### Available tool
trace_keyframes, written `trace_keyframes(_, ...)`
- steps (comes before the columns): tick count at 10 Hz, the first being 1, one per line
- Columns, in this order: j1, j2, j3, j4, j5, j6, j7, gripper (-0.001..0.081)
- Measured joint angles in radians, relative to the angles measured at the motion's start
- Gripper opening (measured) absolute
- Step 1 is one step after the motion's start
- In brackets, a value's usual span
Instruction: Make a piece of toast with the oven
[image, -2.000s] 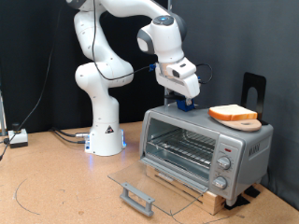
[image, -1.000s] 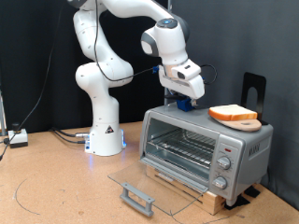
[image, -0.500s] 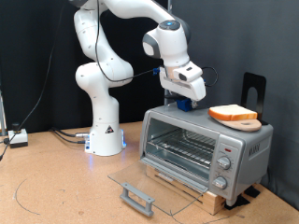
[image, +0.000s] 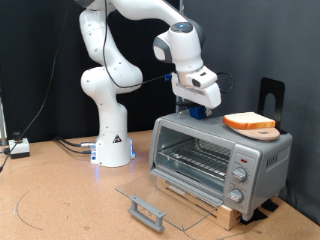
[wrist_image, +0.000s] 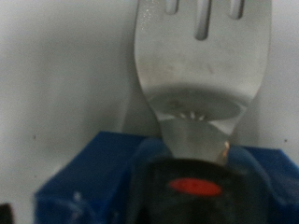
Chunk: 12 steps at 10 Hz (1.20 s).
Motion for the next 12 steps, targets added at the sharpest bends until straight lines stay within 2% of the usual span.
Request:
trace_keyframes(1,0.000,0.004,0.000,0.001,0.000,0.000,0.000,0.0680)
trace_keyframes(2,-0.001,0.007,0.000,0.002,0.000,0.000,0.000,0.0680)
trace_keyframes(3,-0.001,0.009,0.000,0.002,0.000,0.000,0.000,0.0508)
trace_keyframes(4,-0.002,0.010,0.000,0.002,0.000,0.000,0.000,0.0508)
trace_keyframes(5,-0.002,0.010,0.000,0.002,0.001,0.001,0.000,0.0394)
trace_keyframes(8,-0.002,-0.002,-0.023,0.003,0.028,0.005,-0.017,0.0394)
trace_keyframes(10,-0.001,-0.047,-0.074,0.005,0.053,-0.017,-0.062,0.0394)
trace_keyframes(12,-0.004,-0.109,-0.130,0.010,0.052,-0.083,-0.081,0.0394)
